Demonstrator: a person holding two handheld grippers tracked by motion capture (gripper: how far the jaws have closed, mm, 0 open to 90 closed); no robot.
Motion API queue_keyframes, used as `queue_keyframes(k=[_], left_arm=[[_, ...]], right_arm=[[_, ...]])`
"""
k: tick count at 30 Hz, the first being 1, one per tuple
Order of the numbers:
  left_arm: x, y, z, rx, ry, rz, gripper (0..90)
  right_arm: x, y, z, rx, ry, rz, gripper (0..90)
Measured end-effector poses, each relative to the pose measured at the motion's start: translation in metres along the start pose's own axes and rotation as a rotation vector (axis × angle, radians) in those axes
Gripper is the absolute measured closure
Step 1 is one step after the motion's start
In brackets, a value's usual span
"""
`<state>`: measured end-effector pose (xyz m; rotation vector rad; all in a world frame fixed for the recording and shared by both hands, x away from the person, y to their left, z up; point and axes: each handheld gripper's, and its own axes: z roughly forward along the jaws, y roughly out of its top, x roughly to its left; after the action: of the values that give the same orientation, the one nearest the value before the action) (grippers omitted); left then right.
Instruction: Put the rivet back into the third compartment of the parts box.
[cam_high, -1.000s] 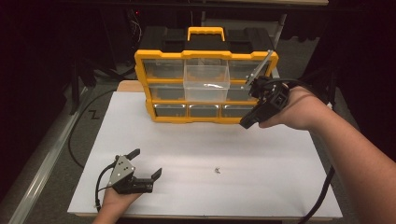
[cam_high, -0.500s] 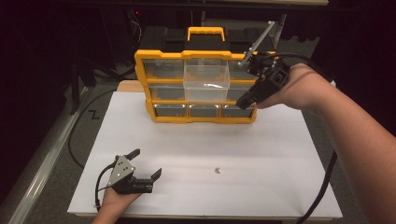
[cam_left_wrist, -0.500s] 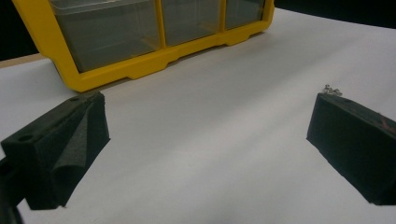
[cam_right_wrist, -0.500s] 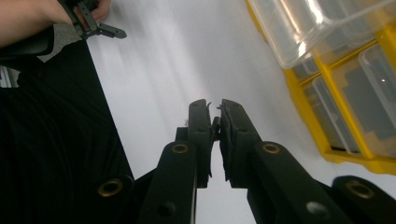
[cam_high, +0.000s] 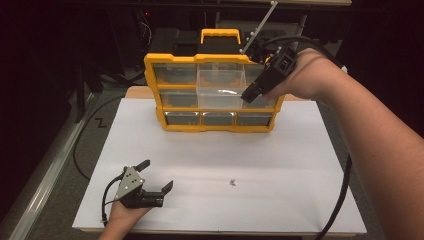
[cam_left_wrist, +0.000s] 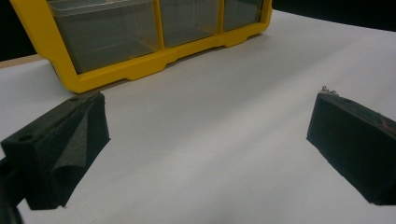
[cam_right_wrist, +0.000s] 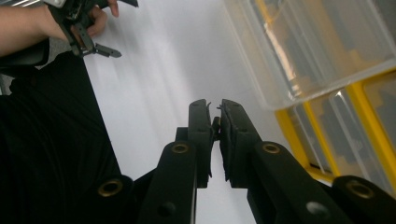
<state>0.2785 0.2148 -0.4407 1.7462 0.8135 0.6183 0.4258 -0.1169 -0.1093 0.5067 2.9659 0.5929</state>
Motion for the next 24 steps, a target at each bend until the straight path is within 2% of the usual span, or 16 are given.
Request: queue_keyframes(k=[9, 14, 24], left_arm=[[0.001, 0.000, 0.000, 0.001, 0.000, -0.001, 0.3], [0.001, 0.000, -0.001, 0.003, -0.001, -0.002, 0.3], [0.002, 0.000, -0.001, -0.002, -0.001, -0.005, 0.3]], right_arm=[[-0.008, 0.018, 0.001, -0.006, -0.013, -0.001, 84.7], [-0.015, 0.031, 0.002, -0.001, -0.025, 0.002, 84.7], [-0.029, 0.046, 0.008, 0.019, -0.048, 0.017, 84.7]])
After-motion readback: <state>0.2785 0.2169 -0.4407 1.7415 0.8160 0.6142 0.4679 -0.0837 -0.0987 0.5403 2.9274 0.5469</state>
